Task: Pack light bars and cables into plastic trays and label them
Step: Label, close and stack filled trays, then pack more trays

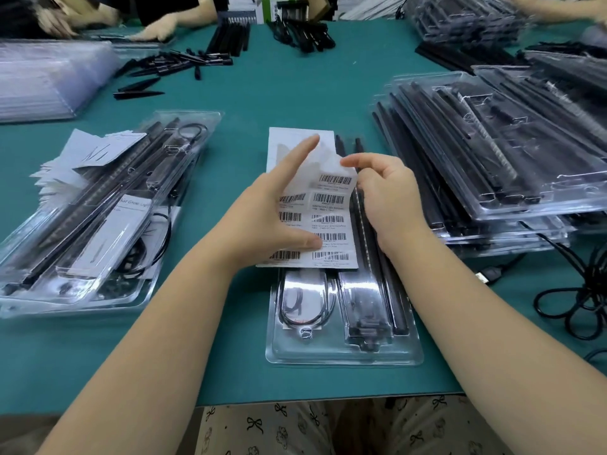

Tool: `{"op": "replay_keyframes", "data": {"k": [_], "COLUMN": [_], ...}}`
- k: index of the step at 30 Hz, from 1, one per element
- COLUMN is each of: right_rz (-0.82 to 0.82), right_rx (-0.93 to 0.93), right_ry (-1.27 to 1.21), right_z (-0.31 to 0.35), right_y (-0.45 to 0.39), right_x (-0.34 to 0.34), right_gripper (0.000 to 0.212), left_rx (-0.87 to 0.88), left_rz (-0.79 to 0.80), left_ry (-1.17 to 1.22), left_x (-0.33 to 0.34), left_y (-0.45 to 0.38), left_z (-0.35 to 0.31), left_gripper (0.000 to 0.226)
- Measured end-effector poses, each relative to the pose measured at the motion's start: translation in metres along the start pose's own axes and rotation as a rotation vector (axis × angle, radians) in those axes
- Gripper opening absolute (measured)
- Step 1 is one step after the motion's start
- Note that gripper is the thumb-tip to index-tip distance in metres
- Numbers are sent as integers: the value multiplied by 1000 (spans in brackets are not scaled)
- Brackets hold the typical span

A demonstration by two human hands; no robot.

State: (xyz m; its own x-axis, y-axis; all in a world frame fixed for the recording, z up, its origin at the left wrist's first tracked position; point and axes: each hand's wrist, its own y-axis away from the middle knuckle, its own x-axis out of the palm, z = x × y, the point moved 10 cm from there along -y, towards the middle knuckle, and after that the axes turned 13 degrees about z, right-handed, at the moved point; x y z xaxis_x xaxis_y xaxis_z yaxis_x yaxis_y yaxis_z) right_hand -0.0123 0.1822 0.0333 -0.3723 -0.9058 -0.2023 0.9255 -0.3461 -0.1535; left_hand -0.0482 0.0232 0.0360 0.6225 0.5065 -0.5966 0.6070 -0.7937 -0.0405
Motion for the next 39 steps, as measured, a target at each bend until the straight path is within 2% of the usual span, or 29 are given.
{"op": "replay_keyframes", "data": {"k": [4, 7, 9, 16, 19, 24, 29, 34, 36, 39], "right_rz": [-98, -180, -146, 77, 87, 55, 96, 153, 153, 146], "right_rx": [-208, -373, -425, -342, -306, -376, -367, -330, -325, -339], "right_ry": [395, 524, 572, 604, 608, 697, 749, 742, 733, 733], "right_z": [30, 50, 55, 42, 39, 47, 45, 40, 39, 40], "right_y": [13, 25, 26, 13, 10, 16, 16, 12, 12, 13], "right_x": [3, 4, 11, 31, 31, 33, 38, 42, 41, 41], "right_gripper": [30, 22, 18, 21, 21, 20, 23, 23, 22, 20], "left_rx": [14, 5, -2, -11, -18, -37, -83, -80, -64, -59], "left_rz": [-48, -95, -98, -74, -75, -75, -87, -108, -127, -184], "left_ry": [49, 34, 18, 71, 76, 108, 172, 115, 87, 38], "left_x": [-4, -8, -8, -7, -6, -8, -7, -8, -9, -11], "left_y": [-1, -2, -5, -7, -7, -10, -10, -10, -9, -8], "left_z": [5, 10, 12, 18, 20, 25, 32, 30, 29, 27], "left_gripper": [103, 102, 103, 109, 107, 101, 97, 94, 84, 52]}}
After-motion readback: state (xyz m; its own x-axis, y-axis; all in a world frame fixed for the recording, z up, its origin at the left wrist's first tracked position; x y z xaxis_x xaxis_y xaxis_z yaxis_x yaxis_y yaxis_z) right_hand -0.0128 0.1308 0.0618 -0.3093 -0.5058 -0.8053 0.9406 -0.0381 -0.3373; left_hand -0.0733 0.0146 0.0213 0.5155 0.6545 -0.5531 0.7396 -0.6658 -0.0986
